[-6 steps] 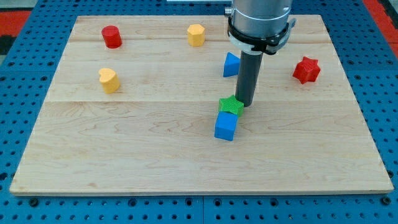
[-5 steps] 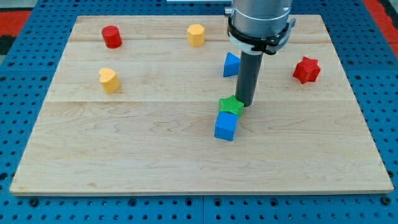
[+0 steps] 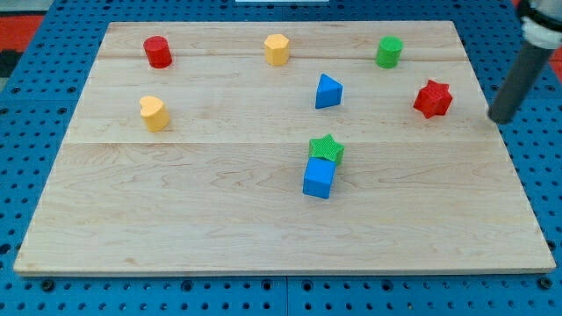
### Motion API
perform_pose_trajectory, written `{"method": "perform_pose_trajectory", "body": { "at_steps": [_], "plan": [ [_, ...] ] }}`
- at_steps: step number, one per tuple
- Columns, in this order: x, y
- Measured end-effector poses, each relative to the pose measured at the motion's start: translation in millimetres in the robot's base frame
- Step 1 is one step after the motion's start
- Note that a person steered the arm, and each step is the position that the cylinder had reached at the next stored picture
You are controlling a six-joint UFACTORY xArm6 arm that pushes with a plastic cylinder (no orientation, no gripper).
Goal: Push red star towards blue cube
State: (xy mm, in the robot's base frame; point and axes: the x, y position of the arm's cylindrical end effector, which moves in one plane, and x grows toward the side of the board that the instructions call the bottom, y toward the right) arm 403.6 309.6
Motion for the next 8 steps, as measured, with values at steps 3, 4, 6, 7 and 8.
{"method": "perform_pose_trajectory", "body": {
  "at_steps": [3,4,6,7,8],
  "plan": [
    [-82.8,-75.0],
    [-68.3,-99.9],
    [-3.5,-83.5],
    [9.7,-87.6],
    [26.7,-127.5]
  ]
}}
